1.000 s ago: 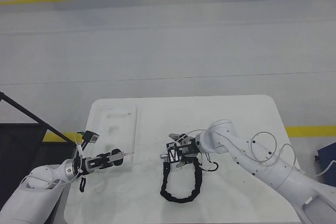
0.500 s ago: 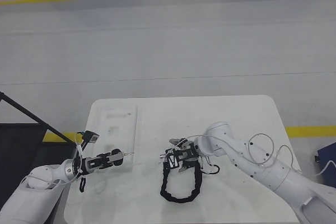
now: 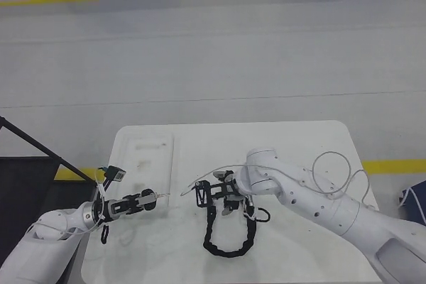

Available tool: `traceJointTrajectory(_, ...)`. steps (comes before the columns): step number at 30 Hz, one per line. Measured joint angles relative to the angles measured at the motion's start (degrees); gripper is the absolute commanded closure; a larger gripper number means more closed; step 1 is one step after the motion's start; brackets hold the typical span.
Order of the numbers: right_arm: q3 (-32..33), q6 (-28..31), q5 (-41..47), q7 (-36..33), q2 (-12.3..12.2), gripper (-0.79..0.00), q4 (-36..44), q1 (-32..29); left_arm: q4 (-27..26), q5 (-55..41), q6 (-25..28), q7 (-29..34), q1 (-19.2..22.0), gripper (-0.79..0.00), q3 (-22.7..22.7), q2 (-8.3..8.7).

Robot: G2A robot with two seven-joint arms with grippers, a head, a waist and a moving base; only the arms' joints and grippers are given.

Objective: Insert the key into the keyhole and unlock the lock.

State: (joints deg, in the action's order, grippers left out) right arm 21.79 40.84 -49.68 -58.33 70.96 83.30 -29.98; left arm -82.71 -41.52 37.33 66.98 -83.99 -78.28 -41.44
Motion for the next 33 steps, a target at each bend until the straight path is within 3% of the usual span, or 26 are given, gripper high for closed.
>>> traceJointTrajectory(2,-0.6,-0.3,-1.0,0.9,0.6,-0.757,-1.2,0.0,0.0,0.0,0.0,0.0,0.0,0.0,0.0,0.0)
traceJointTrajectory(4,-1.3,-0.3,-2.1,1.8,1.1,-0.542,-2.4,0.1,0.0,0.0,0.0,0.0,0.0,0.0,0.0,0.0)
traceJointTrajectory(5,-1.5,-0.2,-2.5,2.2,1.4,-0.474,-2.9,0.1,0.0,0.0,0.0,0.0,0.0,0.0,0.0,0.0)
traceJointTrajectory(6,-1.7,-0.2,-2.8,2.5,1.6,-0.459,-3.4,0.1,0.0,0.0,0.0,0.0,0.0,0.0,0.0,0.0)
traceJointTrajectory(11,-2.8,-0.3,-3.5,3.0,2.9,-0.397,-5.7,0.2,0.0,0.0,0.0,0.0,0.0,0.0,0.0,0.0)
traceJointTrajectory(15,-3.2,0.0,-3.3,3.9,3.9,-0.443,-7.8,0.2,0.0,0.0,0.0,0.0,0.0,0.0,0.0,0.0)
traceJointTrajectory(17,-3.3,0.4,-3.0,4.1,4.3,-0.4,-9.0,0.4,0.0,0.0,0.0,0.0,0.0,0.0,0.0,0.0)
traceJointTrajectory(19,-3.4,0.5,-3.1,4.1,4.7,-0.406,-10.0,0.6,0.0,0.0,0.0,0.0,0.0,0.0,0.0,0.0)
traceJointTrajectory(22,-3.5,0.6,-3.1,4.3,5.3,-0.496,-11.5,0.8,0.0,0.0,0.0,0.0,0.0,0.0,0.0,0.0)
traceJointTrajectory(33,-4.1,1.3,-3.1,4.8,7.6,-0.357,-16.2,1.4,0.0,0.0,0.0,0.0,0.0,0.0,0.0,0.0)
